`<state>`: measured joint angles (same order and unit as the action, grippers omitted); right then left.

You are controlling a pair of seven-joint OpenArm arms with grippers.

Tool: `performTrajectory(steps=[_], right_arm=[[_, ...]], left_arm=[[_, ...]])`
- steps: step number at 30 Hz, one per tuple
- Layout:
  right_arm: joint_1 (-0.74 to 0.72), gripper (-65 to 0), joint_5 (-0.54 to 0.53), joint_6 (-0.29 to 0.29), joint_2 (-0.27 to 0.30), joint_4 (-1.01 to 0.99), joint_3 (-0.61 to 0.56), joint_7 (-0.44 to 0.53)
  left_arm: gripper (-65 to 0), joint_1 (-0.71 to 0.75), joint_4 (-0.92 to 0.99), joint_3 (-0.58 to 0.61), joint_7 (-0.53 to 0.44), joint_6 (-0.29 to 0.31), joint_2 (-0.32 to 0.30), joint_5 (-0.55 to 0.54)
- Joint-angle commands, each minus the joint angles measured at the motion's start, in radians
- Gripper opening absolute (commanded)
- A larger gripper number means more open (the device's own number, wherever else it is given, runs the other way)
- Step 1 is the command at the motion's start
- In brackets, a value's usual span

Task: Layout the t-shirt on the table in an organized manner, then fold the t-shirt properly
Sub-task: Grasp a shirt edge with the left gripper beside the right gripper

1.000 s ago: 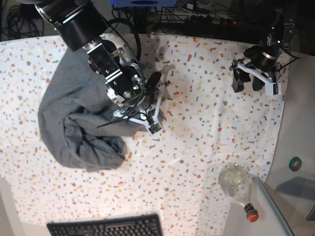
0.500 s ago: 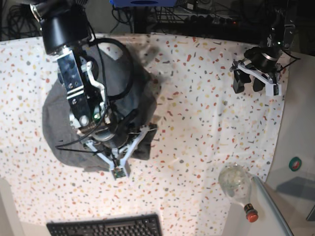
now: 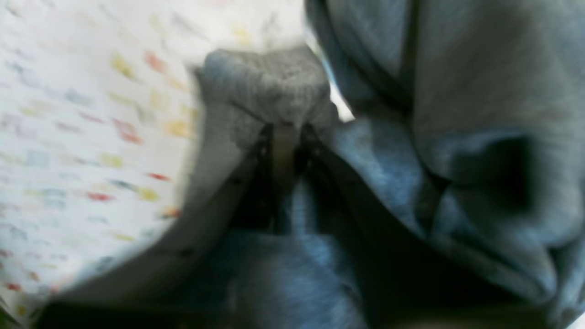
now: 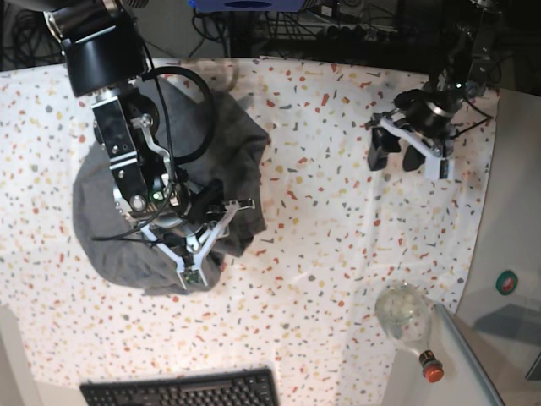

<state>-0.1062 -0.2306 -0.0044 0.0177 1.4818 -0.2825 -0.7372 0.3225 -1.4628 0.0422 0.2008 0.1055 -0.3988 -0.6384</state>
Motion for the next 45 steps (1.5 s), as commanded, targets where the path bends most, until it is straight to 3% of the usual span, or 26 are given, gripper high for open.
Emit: performTrajectory(steps=[1,3,7,12,17,28,39,41,45], right_arm=[[0.012,-36.0,-0.01,0.007,0.017,0.086,-0.001,0.028],[0.072,-28.5,-0.01,0.007,0.04,0.194,0.001,0.063],[0.182,-28.4,-0.01,0.005,0.109,0.328,0.035,0.13],[0.285,-28.4,-0.011,0.005,0.12,0.351,0.19,0.175],[0.342,-28.4,-0.01,0.007,0.121,0.351,0.269,0.176],[0.371,-28.2,-0.008,0.007,0.121,0.351,0.288,0.178],[0.402,-28.2,-0.014,0.007,0.112,0.34,0.555,0.178],[0.412,-28.1,-0.017,0.008,0.112,0.34,0.604,0.179],[0.425,-28.1,-0.128,0.137,0.112,0.297,0.733,0.179]], left_arm=[[-23.4,-0.036,-0.013,0.022,-0.027,0.001,-0.012,-0.008],[-23.4,-0.085,-0.013,0.086,-0.027,0.001,0.01,-0.008],[-23.9,-0.187,0.03,0.181,-0.01,-0.002,0.067,-0.005],[-23.9,-0.319,0.188,0.207,0.137,-0.003,0.186,-0.002],[-23.9,-0.354,0.242,0.209,0.096,0.0,0.255,-0.005],[-24.0,-0.529,0.463,0.218,0.093,0.001,0.343,-0.007],[-24.4,-0.576,0.62,0.219,0.095,0.003,0.383,-0.001],[-29.0,-0.578,0.641,0.219,0.095,0.003,0.383,-0.001],[-58.9,-0.59,0.675,0.218,0.095,0.003,0.38,-0.001]])
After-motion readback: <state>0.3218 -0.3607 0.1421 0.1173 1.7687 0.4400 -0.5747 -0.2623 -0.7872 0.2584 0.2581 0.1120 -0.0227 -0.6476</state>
